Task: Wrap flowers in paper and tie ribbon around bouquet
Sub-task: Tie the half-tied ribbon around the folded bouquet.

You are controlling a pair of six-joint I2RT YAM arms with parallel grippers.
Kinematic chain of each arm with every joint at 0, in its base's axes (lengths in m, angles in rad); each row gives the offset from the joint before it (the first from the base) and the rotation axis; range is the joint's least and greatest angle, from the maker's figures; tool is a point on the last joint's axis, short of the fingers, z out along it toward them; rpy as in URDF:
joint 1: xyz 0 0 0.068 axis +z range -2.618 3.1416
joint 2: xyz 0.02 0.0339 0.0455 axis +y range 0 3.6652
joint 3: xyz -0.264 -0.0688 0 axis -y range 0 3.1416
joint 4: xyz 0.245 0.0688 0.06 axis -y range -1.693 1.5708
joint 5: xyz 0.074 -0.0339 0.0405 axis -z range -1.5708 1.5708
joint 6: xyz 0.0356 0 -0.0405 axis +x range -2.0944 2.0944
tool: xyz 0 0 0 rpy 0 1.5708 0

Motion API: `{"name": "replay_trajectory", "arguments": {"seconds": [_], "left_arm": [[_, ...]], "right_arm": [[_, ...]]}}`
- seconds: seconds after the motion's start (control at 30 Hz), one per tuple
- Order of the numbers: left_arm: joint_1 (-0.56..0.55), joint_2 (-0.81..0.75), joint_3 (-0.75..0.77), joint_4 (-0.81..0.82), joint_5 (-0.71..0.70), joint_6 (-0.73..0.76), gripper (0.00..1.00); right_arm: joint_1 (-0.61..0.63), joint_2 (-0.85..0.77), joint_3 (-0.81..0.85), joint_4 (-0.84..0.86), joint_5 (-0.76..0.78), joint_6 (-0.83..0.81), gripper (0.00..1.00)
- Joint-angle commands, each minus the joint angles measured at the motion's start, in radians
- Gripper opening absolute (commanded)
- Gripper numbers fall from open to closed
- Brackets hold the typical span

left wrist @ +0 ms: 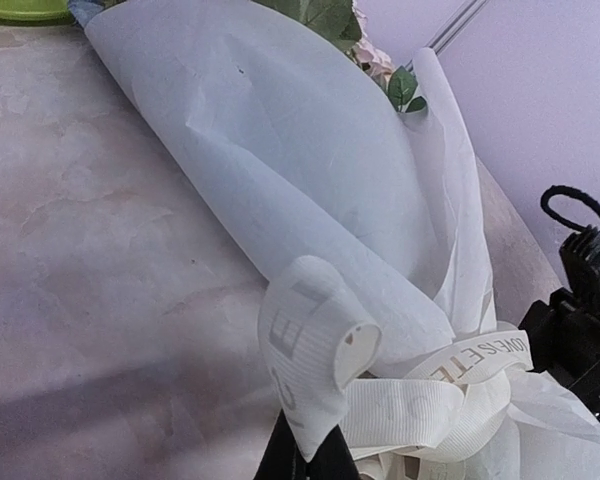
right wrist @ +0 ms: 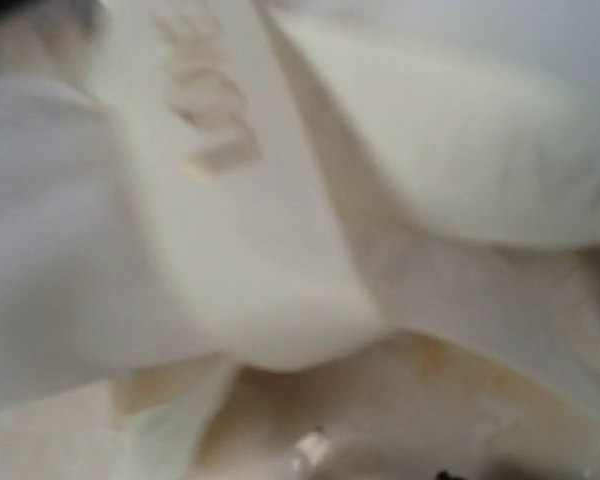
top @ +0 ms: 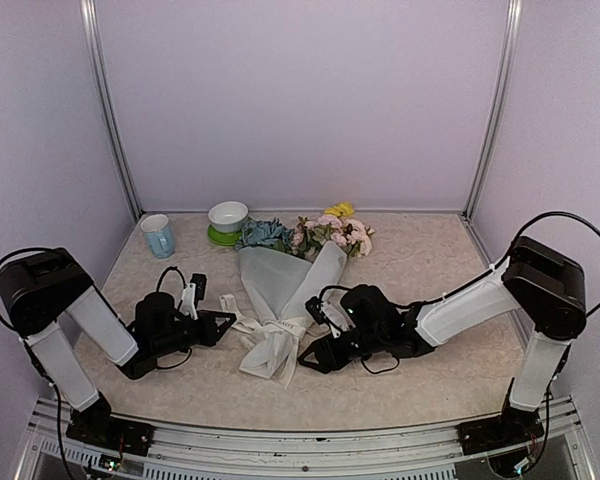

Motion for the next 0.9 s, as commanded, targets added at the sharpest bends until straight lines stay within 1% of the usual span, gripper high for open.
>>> {"name": "replay_trajectory", "arguments": {"seconds": [0.0, 0.1, 0.17, 0.23, 0.33, 0.37, 0.4, 0.57, 0.7, 0.8, 0.87], "left_arm": [[-0.015, -0.051, 0.003, -0.004, 0.003, 0.028, 0.00], [-0.026, -0.073, 0.005, -0.023, -0.011, 0.044, 0.00], [-0.026, -0.080, 0.005, -0.025, -0.021, 0.047, 0.00], [-0.028, -0.086, 0.006, -0.028, -0.022, 0.047, 0.00], [-0.034, -0.090, 0.012, -0.042, -0.020, 0.055, 0.00], [-0.035, -0.092, 0.014, -0.048, -0.024, 0.062, 0.00], [-0.036, -0.093, 0.015, -0.053, -0.027, 0.064, 0.00], [-0.047, -0.102, 0.027, -0.075, -0.031, 0.079, 0.00], [-0.052, -0.104, 0.035, -0.084, -0.035, 0.084, 0.00], [-0.054, -0.114, 0.033, -0.086, -0.043, 0.085, 0.00], [-0.054, -0.119, 0.031, -0.088, -0.051, 0.093, 0.00]], "right_arm": [[0.004, 0.060, 0.035, 0.102, -0.059, 0.040, 0.54], [0.008, 0.101, 0.037, 0.170, -0.137, 0.044, 0.50], [0.011, 0.124, 0.061, 0.160, -0.159, 0.036, 0.49], [0.012, 0.135, 0.068, 0.148, -0.160, 0.035, 0.42], [0.010, 0.127, 0.065, 0.133, -0.132, 0.037, 0.15], [0.010, 0.120, 0.068, 0.118, -0.117, 0.031, 0.07], [0.009, 0.110, 0.070, 0.103, -0.110, 0.024, 0.01], [0.010, 0.040, 0.082, 0.052, -0.137, -0.032, 0.00], [0.009, -0.007, 0.145, -0.057, -0.180, -0.129, 0.00], [0.008, -0.042, 0.180, -0.084, -0.246, -0.165, 0.00], [0.009, -0.030, 0.221, -0.102, -0.282, -0.168, 0.00]]}}
